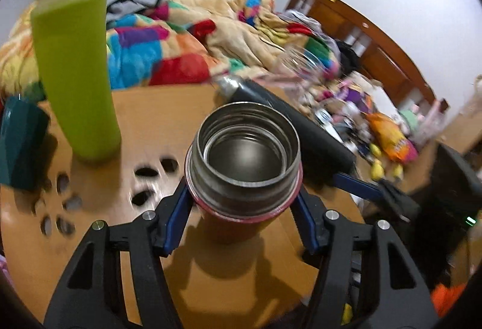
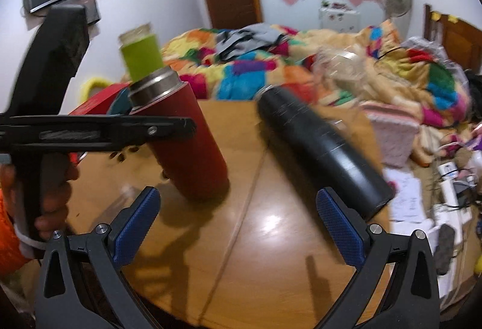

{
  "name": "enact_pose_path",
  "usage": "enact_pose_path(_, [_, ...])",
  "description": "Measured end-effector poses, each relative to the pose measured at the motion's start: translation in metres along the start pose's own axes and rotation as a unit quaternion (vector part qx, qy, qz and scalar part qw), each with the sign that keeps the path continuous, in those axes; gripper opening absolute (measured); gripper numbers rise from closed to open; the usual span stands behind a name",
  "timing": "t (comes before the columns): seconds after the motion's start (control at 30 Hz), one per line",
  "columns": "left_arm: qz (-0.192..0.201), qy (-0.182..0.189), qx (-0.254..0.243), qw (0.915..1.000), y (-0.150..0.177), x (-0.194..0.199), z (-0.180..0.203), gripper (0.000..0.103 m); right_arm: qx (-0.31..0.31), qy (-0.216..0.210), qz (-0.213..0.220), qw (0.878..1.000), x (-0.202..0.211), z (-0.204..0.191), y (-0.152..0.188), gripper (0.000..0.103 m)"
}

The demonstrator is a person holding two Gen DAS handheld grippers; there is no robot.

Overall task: Flip cup upside down
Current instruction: 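Move the left tool down around the red thermos cup and close it, then lift the red thermos cup with the left tool and tip it onto its side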

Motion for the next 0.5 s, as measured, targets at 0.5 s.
enact_pose_path(0.5, [-0.039, 0.077, 0.043, 0.9953, 0.030, 0.024, -0.018, 0.062, 0.121, -0.080, -0.040, 0.989, -0.032, -0.066, 0.018, 0.078])
Point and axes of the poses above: each gripper's, at about its wrist camera, not at the fingertips, and x roughly against the way its jaws point, z to its right, y to its underside, the point moved 2 cm from there along -x, roughly the way its jaws point, and after that the axes turned 2 degrees about -z, right-handed, at the moved point
